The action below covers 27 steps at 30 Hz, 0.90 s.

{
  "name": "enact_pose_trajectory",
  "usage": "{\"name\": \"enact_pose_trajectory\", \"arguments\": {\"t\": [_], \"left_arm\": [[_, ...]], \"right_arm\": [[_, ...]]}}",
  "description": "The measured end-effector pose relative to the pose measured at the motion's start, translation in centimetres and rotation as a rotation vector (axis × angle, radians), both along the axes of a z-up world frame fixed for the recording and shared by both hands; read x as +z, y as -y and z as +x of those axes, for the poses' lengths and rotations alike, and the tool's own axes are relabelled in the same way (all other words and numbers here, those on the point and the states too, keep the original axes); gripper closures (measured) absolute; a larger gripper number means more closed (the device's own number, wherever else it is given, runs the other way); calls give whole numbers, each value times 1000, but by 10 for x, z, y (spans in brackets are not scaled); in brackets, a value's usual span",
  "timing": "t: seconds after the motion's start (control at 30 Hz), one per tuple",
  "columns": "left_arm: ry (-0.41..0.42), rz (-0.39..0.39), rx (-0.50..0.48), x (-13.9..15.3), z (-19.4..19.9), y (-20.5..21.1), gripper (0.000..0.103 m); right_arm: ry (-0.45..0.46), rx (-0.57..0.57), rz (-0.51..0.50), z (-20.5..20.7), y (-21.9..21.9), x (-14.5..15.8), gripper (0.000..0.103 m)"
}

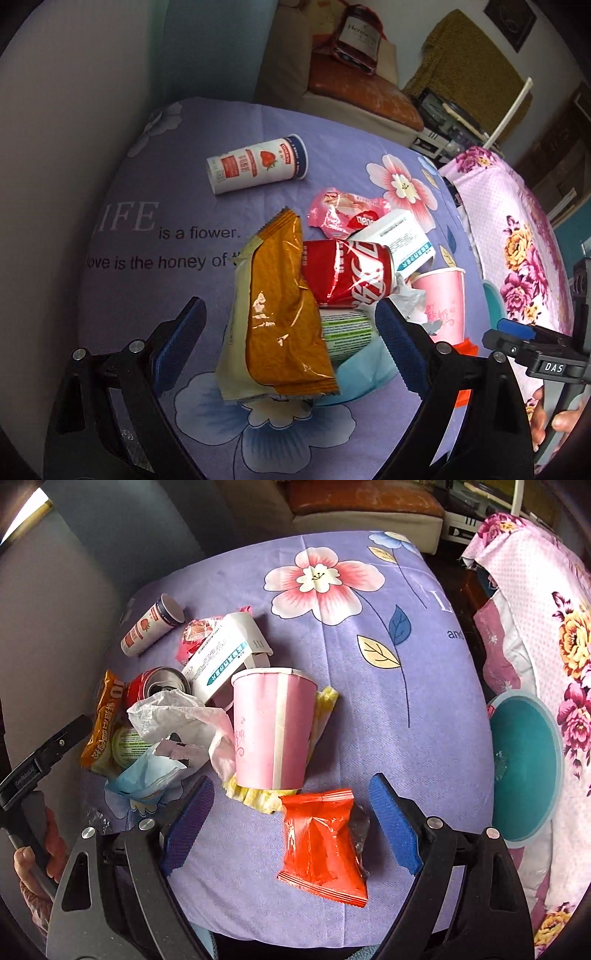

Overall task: Collect trash
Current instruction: 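Grasp the orange snack bag with left tool while right tool grasps the pink paper cup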

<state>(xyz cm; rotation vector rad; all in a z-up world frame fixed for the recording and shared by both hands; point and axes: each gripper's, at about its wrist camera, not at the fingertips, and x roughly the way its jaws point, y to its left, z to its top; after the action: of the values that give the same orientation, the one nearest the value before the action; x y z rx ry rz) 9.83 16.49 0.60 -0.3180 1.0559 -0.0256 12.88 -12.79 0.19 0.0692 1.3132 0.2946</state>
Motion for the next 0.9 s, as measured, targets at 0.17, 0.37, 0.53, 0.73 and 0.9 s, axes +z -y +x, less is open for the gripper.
{"name": "enact_pose_trajectory", "arguments": {"t": [0.17, 0.37, 0.53, 0.73, 0.9], "left_arm": [[-49, -1, 27, -21, 7, -14, 10], [-101, -23, 20, -47, 14, -22, 10], [-129, -122, 40, -68, 15, -39, 4], [-116, -163, 30, -76, 11, -47, 6], [-70, -124, 2, -62, 7, -34, 34]], "right_arm": [[-14, 23, -30, 16, -19, -11, 21], [-30, 30, -38, 32, -31, -24, 21], [-43, 37, -40, 38, -36, -36, 21], [-33, 60, -38, 39, -41, -44, 45], [-3, 79, -32, 34, -46, -40, 45]]}}
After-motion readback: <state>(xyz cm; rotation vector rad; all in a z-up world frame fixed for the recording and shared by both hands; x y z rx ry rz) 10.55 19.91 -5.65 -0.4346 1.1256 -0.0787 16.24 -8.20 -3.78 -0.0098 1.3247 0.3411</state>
